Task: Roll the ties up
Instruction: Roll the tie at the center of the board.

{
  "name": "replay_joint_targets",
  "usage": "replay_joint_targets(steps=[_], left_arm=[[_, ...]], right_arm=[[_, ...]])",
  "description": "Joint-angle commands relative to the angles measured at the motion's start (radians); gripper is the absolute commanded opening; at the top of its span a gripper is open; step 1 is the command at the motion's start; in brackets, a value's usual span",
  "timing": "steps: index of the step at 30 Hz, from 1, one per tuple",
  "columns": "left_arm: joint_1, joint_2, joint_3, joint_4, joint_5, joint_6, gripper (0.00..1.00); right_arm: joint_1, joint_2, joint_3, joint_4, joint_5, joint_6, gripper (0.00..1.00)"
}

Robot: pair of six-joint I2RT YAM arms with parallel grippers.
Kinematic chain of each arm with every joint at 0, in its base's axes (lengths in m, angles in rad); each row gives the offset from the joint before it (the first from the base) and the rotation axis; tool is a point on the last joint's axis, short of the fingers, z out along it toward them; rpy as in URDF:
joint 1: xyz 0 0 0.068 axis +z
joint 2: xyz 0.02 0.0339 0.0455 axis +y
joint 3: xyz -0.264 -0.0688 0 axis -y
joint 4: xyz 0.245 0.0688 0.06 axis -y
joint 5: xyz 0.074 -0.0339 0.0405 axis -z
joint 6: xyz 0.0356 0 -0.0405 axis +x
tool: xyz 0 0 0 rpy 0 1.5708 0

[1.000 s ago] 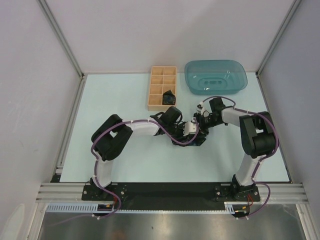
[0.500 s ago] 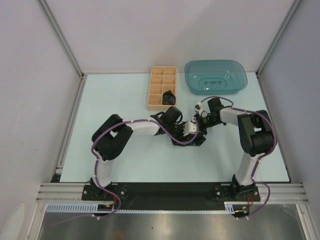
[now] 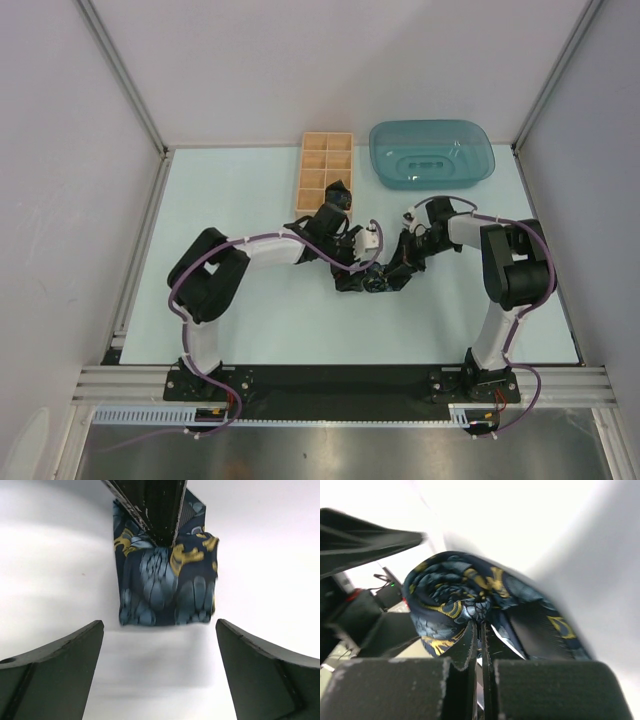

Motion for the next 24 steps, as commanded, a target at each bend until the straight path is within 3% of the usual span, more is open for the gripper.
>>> replay_joint_targets(steps=[1,10,18,21,24], left_arm=[[0.0,-0.067,-0.01,0.064,0.071,-0.055,0.99],[-0.019,-0.031,-0.006,0.136,0.137,-0.114,1.0],[-0.075,0.042,0.017,0.217,0.024,-0.14,0.99],[-0.079,0.068,0.02,0.254,0.0,-0.166,0.88],[-0.079,0.084,0.023,0.252,-0.003,-0.155,0.68]], right_arm=[[0.007,0.025,-0.022,0.005,0.254,-0.075,0.0],[0.07,0.012,0.004,-0.061,0.432,-0.094,0.0],[0.096,0.05,0.035,-0.052,0.393,-0.077,0.0],[0.105,0.052,0.027,-0.035,0.36,-0.069,0.0],[0.116,0.059,0.024,-0.015,0.334,-0.062,0.0]])
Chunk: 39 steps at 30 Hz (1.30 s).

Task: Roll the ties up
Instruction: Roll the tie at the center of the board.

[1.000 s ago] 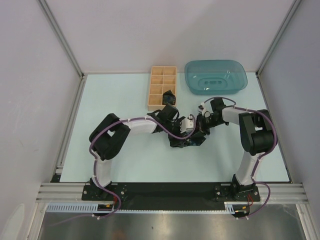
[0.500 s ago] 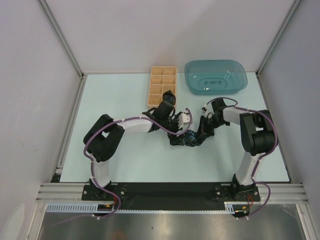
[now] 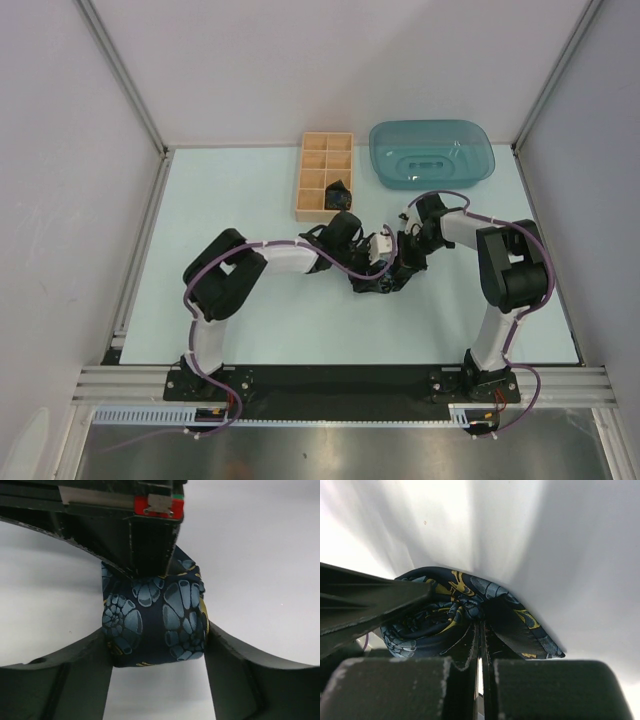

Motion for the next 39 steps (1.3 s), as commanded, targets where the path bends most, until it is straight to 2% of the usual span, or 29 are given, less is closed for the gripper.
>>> replay_joint_targets(steps=[1,5,8,10,13,16,19,22,26,29,30,32,33,36,39], left_arm=[[-0.005,0.021,0.025,0.024,-0.016,-0.011,0.64],[-0.005,-0.008,-0.018,0.006,-0.022,0.062,0.59],[-0.007,-0.036,-0.054,-0.005,-0.024,0.076,0.67],[-0.005,-0.055,-0.077,0.004,-0.022,0.07,0.77],[-0.005,-0.06,-0.087,0.02,-0.033,0.059,0.8],[-0.005,-0.043,-0.068,0.021,-0.053,0.043,0.78],[-0.005,-0.026,-0.048,0.012,-0.056,0.039,0.71],[-0.005,-0.028,-0.043,-0.013,-0.044,0.059,0.59],[-0.005,-0.04,-0.054,-0.075,-0.064,0.095,0.37],[-0.005,-0.045,-0.067,-0.115,-0.087,0.118,0.3],[-0.005,-0.042,-0.068,-0.137,-0.096,0.124,0.29],[-0.005,-0.036,-0.068,-0.155,-0.103,0.133,0.28],[-0.005,-0.034,-0.068,-0.167,-0.108,0.135,0.28],[-0.005,-0.023,-0.061,-0.177,-0.119,0.139,0.29],[-0.005,-0.013,-0.043,-0.184,-0.125,0.138,0.29]], right_arm=[[0.052,0.07,-0.024,0.085,0.064,-0.009,0.0],[0.059,0.07,-0.03,0.125,0.007,0.015,0.0],[0.077,0.066,-0.034,0.152,-0.024,0.035,0.0],[0.092,0.063,-0.037,0.166,-0.033,0.041,0.0],[0.106,0.068,-0.037,0.169,-0.035,0.047,0.0],[0.111,0.069,-0.039,0.171,-0.032,0.049,0.0],[0.114,0.07,-0.031,0.171,-0.039,0.047,0.0],[0.115,0.062,-0.016,0.163,-0.047,0.043,0.0],[0.076,0.031,0.016,0.101,-0.1,0.014,0.0],[0.037,0.001,0.045,0.036,-0.185,-0.009,0.11],[0.016,-0.006,0.051,0.018,-0.202,-0.028,0.18],[-0.007,-0.032,0.052,-0.024,-0.258,-0.041,0.25],[-0.026,-0.041,0.047,-0.035,-0.274,-0.049,0.34],[-0.035,-0.078,0.027,-0.061,-0.323,-0.06,0.43],[-0.035,-0.092,0.012,-0.042,-0.358,-0.032,0.44]])
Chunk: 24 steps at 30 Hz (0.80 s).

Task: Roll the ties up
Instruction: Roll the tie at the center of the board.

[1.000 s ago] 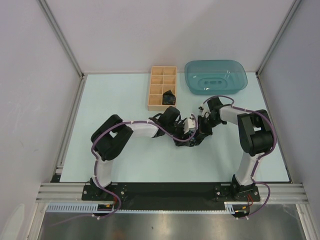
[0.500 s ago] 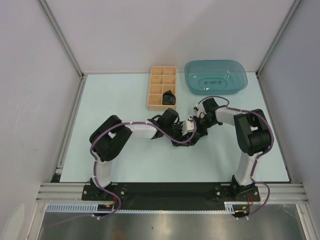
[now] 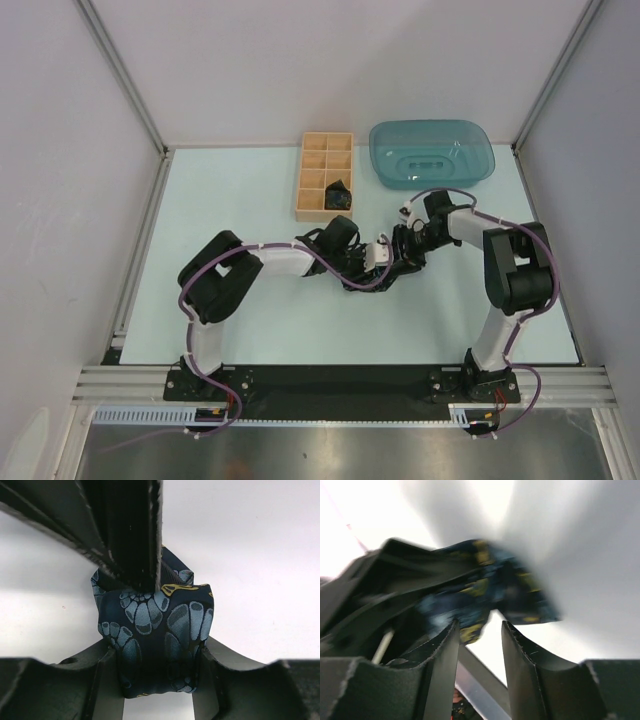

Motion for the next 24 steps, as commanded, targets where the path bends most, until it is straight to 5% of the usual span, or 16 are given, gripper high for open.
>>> replay_joint_targets(steps=[1,11,18,24], left_arm=[[-0.005,0.021,0.014,-0.134,-0.057,0.022,0.3],[-0.005,0.03,0.046,-0.145,-0.065,0.014,0.38],[-0.005,0.007,0.051,-0.142,-0.048,0.008,0.46],[-0.005,-0.013,0.069,-0.142,-0.033,0.006,0.55]], right_arm=[[0.016,-0.077,-0.005,-0.01,-0.154,0.027,0.44],[0.068,-0.025,-0.016,0.049,-0.061,0.034,0.41],[0.058,0.01,0.001,0.004,0.028,-0.027,0.03],[0.047,0.016,0.006,-0.01,0.106,-0.054,0.0]])
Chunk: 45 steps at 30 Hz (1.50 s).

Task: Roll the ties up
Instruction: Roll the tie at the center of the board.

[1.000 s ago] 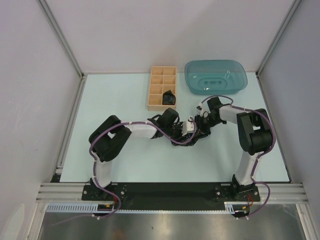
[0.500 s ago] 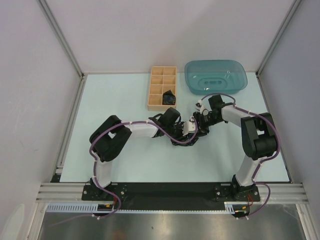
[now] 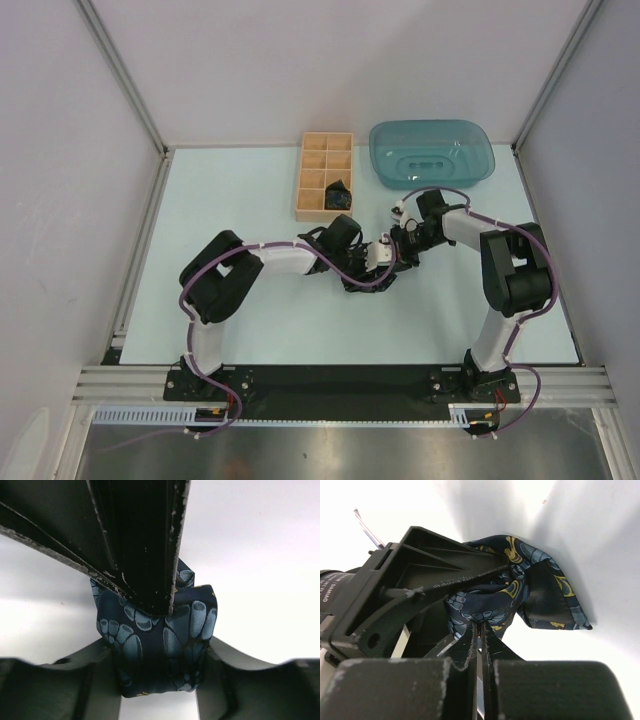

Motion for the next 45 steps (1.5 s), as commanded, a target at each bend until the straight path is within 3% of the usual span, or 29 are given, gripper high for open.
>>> replay_joint_targets(steps=[1,2,5,17,20,23,27,30,31,33,34,37,42,45], left_arm=[[-0.001,-0.024,0.032,-0.063,-0.008,0.005,0.58],[-0.001,-0.03,0.032,-0.06,0.0,0.003,0.66],[-0.001,-0.052,0.05,-0.052,0.012,0.002,0.76],[-0.013,-0.04,0.116,-0.038,0.064,-0.006,0.94],[-0.021,-0.012,0.13,-0.037,0.064,-0.004,0.91],[-0.024,0.026,0.144,-0.053,0.058,0.014,0.8],[-0.024,0.054,0.125,-0.102,0.034,0.072,0.54],[-0.026,0.075,0.119,-0.144,0.015,0.089,0.4],[-0.026,0.077,0.115,-0.144,0.009,0.089,0.38],[-0.026,0.08,0.101,-0.146,0.001,0.091,0.35],[-0.026,0.082,0.101,-0.147,0.001,0.091,0.34],[-0.026,0.089,0.101,-0.15,-0.006,0.092,0.33],[-0.026,0.1,0.112,-0.152,-0.009,0.1,0.33],[-0.026,0.101,0.115,-0.156,-0.008,0.101,0.33]], right_arm=[[-0.004,0.037,0.0,-0.024,0.186,-0.064,0.0],[-0.007,0.037,-0.003,-0.026,0.196,-0.065,0.0],[-0.013,0.037,-0.007,-0.033,0.228,-0.078,0.0],[-0.022,0.039,-0.007,-0.035,0.265,-0.082,0.0],[-0.022,0.034,-0.009,-0.029,0.25,-0.079,0.0],[-0.022,0.03,-0.007,-0.03,0.225,-0.079,0.0],[-0.038,0.018,-0.012,-0.033,0.165,-0.075,0.0],[-0.073,0.016,0.0,-0.055,0.107,-0.09,0.12],[-0.088,0.016,0.012,-0.065,0.08,-0.095,0.26],[-0.132,0.004,0.014,-0.082,0.052,-0.101,0.42],[-0.143,-0.002,0.013,-0.093,0.027,-0.111,0.57],[-0.17,-0.019,0.002,-0.111,-0.003,-0.133,0.76],[-0.174,-0.025,-0.043,-0.072,-0.042,-0.115,1.0],[-0.16,-0.004,-0.053,-0.021,-0.016,-0.098,1.0]])
